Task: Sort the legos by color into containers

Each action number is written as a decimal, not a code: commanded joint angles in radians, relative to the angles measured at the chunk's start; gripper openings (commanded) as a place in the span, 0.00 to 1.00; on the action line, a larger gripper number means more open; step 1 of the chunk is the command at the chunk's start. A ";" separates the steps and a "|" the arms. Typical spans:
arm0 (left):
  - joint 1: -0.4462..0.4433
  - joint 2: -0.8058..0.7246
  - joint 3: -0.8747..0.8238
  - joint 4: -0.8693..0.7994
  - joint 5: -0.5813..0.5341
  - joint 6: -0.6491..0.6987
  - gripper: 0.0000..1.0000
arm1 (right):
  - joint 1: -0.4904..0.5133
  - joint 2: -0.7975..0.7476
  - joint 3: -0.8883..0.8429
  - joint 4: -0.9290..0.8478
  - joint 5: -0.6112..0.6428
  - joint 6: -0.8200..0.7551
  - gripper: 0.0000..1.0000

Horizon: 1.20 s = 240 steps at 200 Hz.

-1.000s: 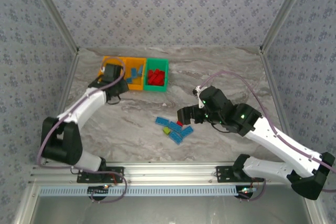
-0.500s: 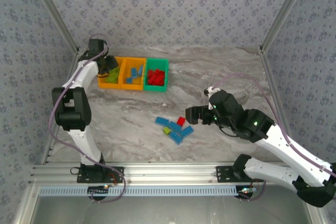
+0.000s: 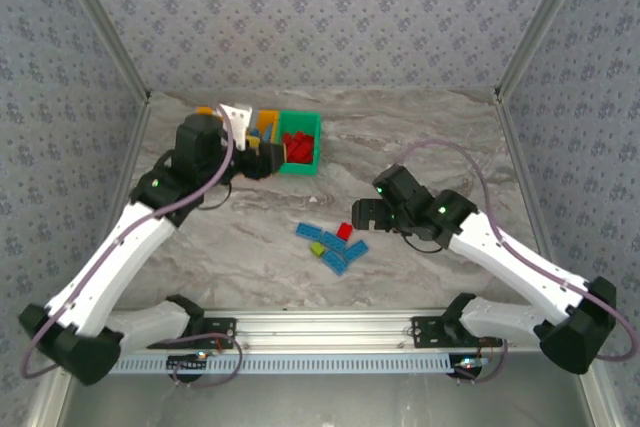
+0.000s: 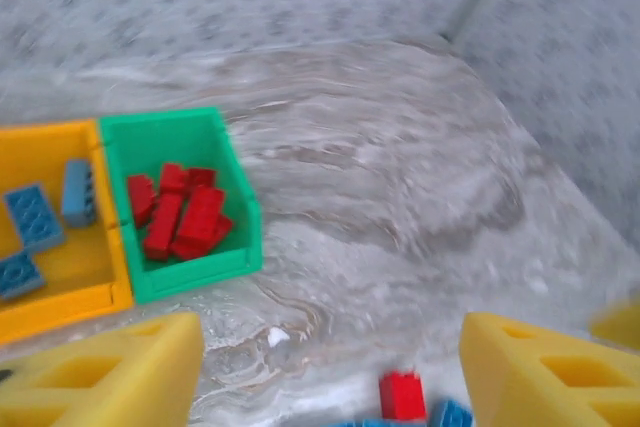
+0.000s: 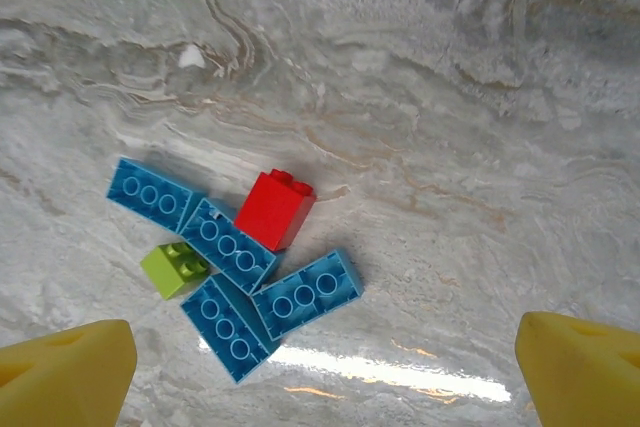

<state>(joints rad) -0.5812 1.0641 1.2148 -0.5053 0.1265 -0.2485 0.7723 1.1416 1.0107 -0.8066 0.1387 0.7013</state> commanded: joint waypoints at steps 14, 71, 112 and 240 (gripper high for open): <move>-0.113 -0.136 -0.093 -0.190 0.008 0.303 0.77 | -0.003 0.167 0.016 0.039 -0.071 0.096 1.00; -0.170 -0.304 -0.374 -0.112 0.195 0.569 0.92 | 0.034 0.456 0.095 0.106 -0.093 0.271 0.86; -0.170 -0.271 -0.395 -0.116 0.196 0.601 0.98 | 0.046 0.608 0.160 0.111 -0.081 0.287 0.74; -0.170 -0.330 -0.484 -0.077 0.181 0.636 0.99 | 0.099 0.443 0.244 0.222 0.026 -0.001 0.24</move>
<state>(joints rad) -0.7475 0.7540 0.7605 -0.6163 0.2962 0.3420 0.8429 1.6958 1.1812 -0.6754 0.1387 0.9062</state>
